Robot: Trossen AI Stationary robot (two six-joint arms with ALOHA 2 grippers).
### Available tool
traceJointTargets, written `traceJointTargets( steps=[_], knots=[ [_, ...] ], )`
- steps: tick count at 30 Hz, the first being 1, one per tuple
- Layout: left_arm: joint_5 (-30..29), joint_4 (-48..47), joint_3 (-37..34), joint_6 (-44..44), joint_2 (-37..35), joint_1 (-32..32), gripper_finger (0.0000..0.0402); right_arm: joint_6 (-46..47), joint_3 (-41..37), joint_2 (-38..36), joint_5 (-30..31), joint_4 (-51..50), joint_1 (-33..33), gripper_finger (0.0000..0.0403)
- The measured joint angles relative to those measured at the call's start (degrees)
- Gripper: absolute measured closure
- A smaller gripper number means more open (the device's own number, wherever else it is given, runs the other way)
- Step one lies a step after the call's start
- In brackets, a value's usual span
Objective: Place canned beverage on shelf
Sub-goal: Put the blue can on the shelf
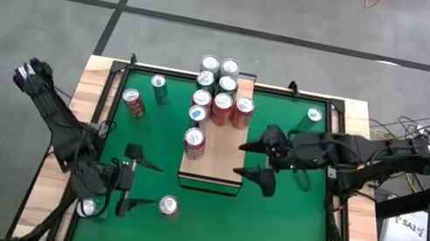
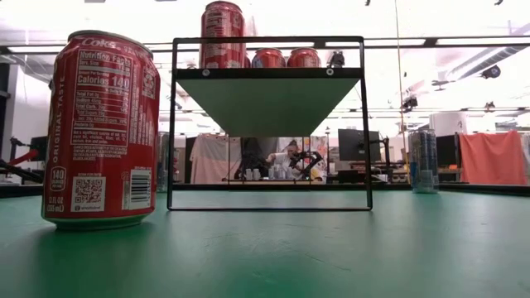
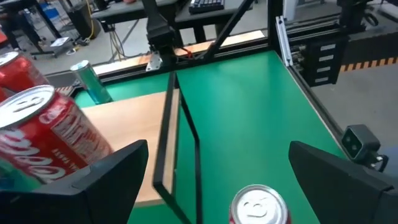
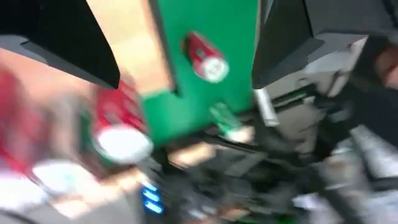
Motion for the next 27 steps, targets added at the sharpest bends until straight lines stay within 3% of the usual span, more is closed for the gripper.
traceJointTargets(
  steps=[8, 16, 20, 27],
  knots=[
    [0.0, -3.2, 4.4, 0.0, 2.9, -0.5, 0.0029, 23.7, 1.2, 0.0, 12.0, -25.6, -0.9, 0.0046],
    [0.0, -3.5, 8.7, 1.6, 3.3, -0.5, 0.0029, 39.8, 4.4, -0.1, 13.0, -51.1, -8.6, 0.0046],
    [-0.5, -3.6, 10.2, 6.0, 3.0, -0.5, 0.0029, 39.9, 4.5, -0.1, 10.7, -58.5, -17.0, 0.0046],
    [-0.7, -4.4, 12.9, 12.7, 3.0, -0.4, 0.0029, 27.9, 4.4, 0.8, 4.3, -59.0, -34.6, 0.0046]
  ],
)
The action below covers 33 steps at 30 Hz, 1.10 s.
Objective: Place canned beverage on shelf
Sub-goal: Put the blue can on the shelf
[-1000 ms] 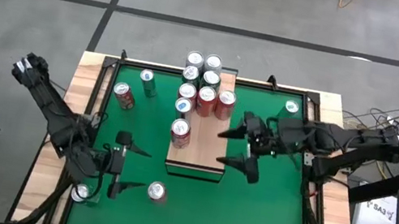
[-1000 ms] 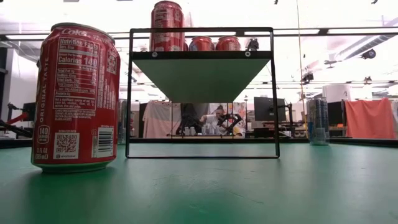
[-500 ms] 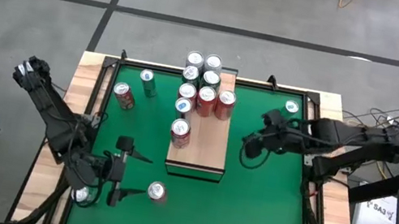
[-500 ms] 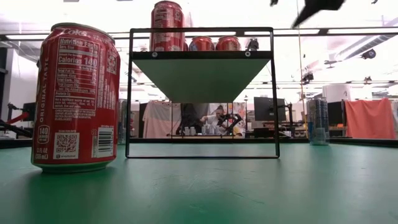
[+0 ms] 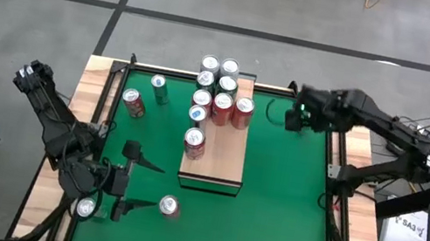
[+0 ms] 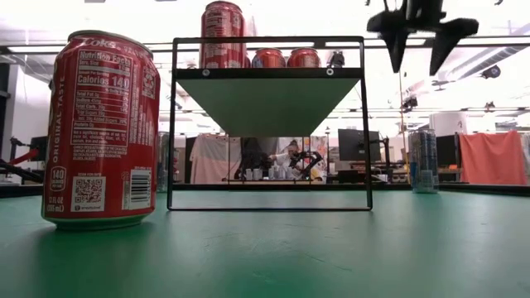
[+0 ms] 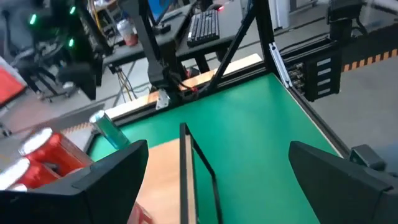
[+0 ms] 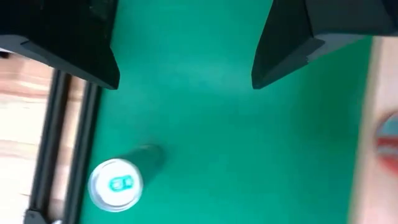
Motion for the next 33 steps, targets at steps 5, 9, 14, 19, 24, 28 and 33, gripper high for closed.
traceJointTargets(
  steps=[5, 9, 14, 19, 24, 28, 33],
  knots=[
    [0.0, -1.9, 0.2, 5.4, 0.0, 0.2, 0.0029, -7.8, -0.1, 1.8, -4.0, -0.1, -10.9, 0.0046],
    [0.0, -5.2, 0.2, 8.0, -0.6, 1.2, 0.0029, -12.1, -0.1, 3.6, -5.7, -0.1, -17.1, 0.0046],
    [0.0, -9.6, 0.2, 9.3, -2.9, 3.9, 0.0029, -15.2, -0.1, 6.0, -6.8, -0.2, -20.5, 0.0046],
    [0.0, -11.8, -0.4, 11.3, -6.6, 6.8, 0.0029, -16.3, -0.1, 8.0, -7.8, -0.2, -21.0, 0.0046],
    [0.1, -11.7, -0.6, 14.0, -10.6, 9.0, 0.0029, -17.2, -0.1, 9.4, -7.3, 0.7, -21.3, 0.0046],
    [0.2, -11.4, -1.6, 15.1, -13.4, 9.3, 0.0029, -18.9, -0.1, 10.9, -6.3, 2.8, -23.5, 0.0046],
    [0.2, -9.5, -3.4, 15.1, -16.6, 9.3, 0.0029, -22.4, -0.1, 13.7, -6.3, 3.7, -27.7, 0.0046]
  ],
)
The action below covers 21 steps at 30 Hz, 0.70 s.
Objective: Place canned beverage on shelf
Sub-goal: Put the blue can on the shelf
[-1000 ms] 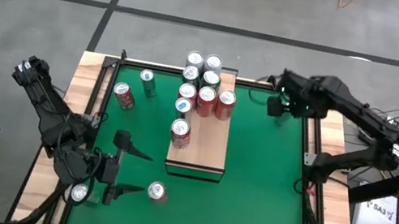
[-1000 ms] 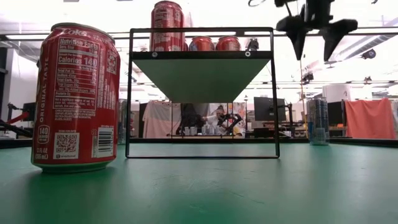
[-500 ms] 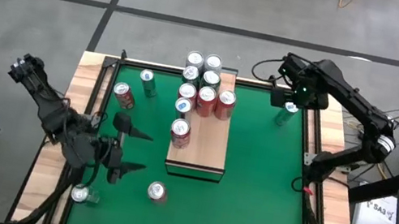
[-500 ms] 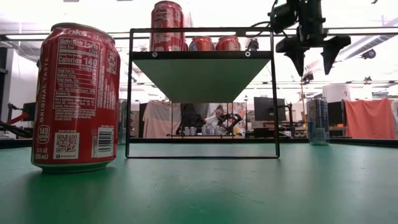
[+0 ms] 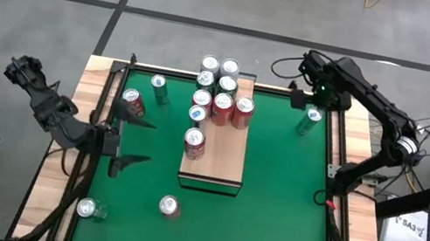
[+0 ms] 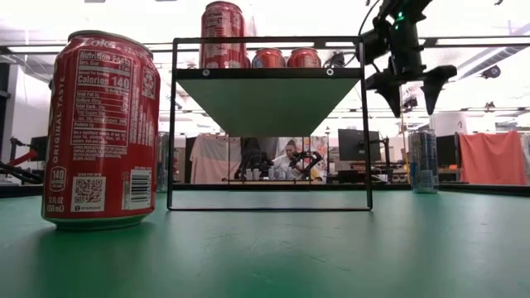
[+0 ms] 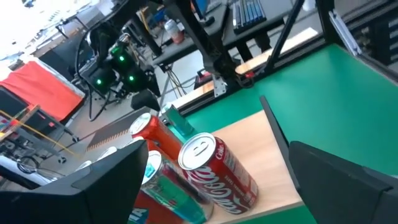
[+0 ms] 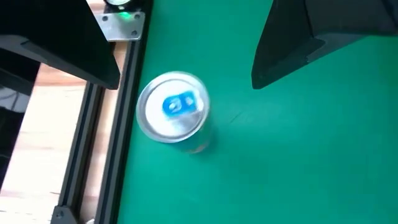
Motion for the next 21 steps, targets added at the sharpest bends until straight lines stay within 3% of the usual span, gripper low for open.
traceJointTargets(
  steps=[12, 21],
  knots=[
    [0.0, 0.3, -0.2, -2.4, -1.4, 0.0, 0.0029, -3.6, -1.5, 2.9, -0.4, 1.4, -2.7, 0.0046],
    [0.0, 0.3, -0.2, -2.6, -0.7, 0.0, 0.0029, -4.2, -8.3, 2.9, -0.4, 7.1, -2.7, 0.0046]
  ],
)
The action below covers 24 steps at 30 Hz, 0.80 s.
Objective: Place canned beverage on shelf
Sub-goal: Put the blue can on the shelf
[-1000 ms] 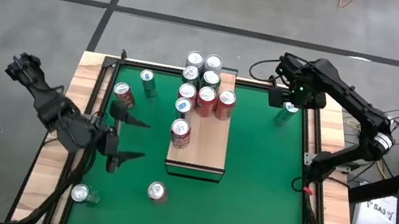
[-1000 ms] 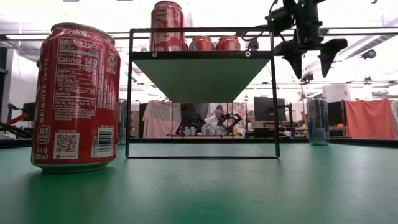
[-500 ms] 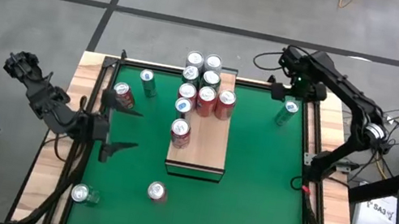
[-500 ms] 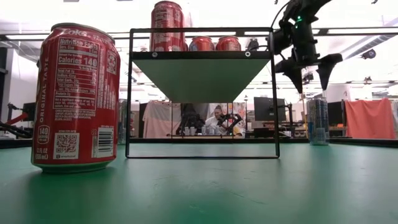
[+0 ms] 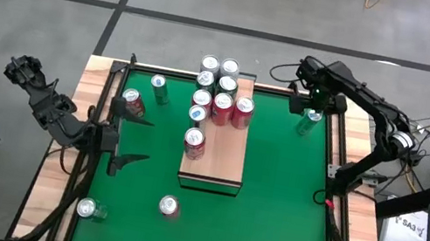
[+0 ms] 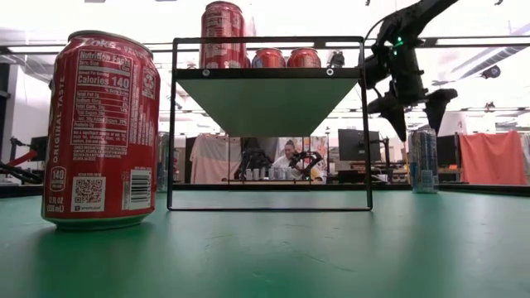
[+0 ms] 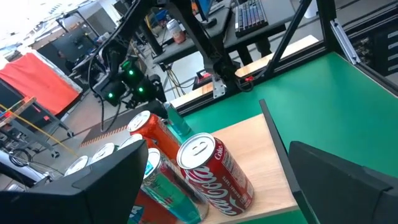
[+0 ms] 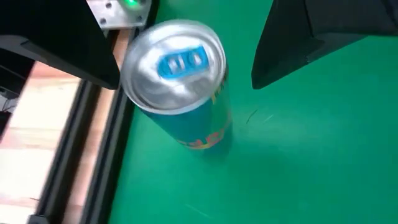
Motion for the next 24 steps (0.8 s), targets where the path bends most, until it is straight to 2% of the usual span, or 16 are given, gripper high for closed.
traceJointTargets(
  steps=[4, 7, 10, 14, 20, 24],
  knots=[
    [0.0, 0.1, 0.0, 0.0, 0.1, 0.0, 0.0029, -0.9, -3.8, 0.0, -0.5, 4.0, 0.0, 0.0049],
    [0.0, 0.6, 0.0, 0.0, 0.3, 0.0, 0.0029, -0.9, -5.7, 0.0, -0.5, 5.5, 0.0, 0.0066],
    [0.0, 0.7, 0.0, -0.3, 0.8, 0.0, 0.0029, -0.9, -6.5, 0.0, -0.4, 5.6, 0.1, 0.0103],
    [0.0, 0.7, 0.0, -1.0, 1.6, 0.0, 0.0028, -1.0, -6.9, -1.0, 0.5, 5.9, 1.3, 0.0178],
    [0.0, 2.1, 0.0, -1.3, 3.0, 0.0, 0.0029, -1.2, -7.0, -6.1, 2.0, 7.2, 5.0, 0.0179],
    [0.1, 3.1, 0.0, -1.7, 4.0, -0.1, 0.0029, -0.6, -7.0, -12.4, 3.5, 7.3, 8.9, 0.0179]
  ],
)
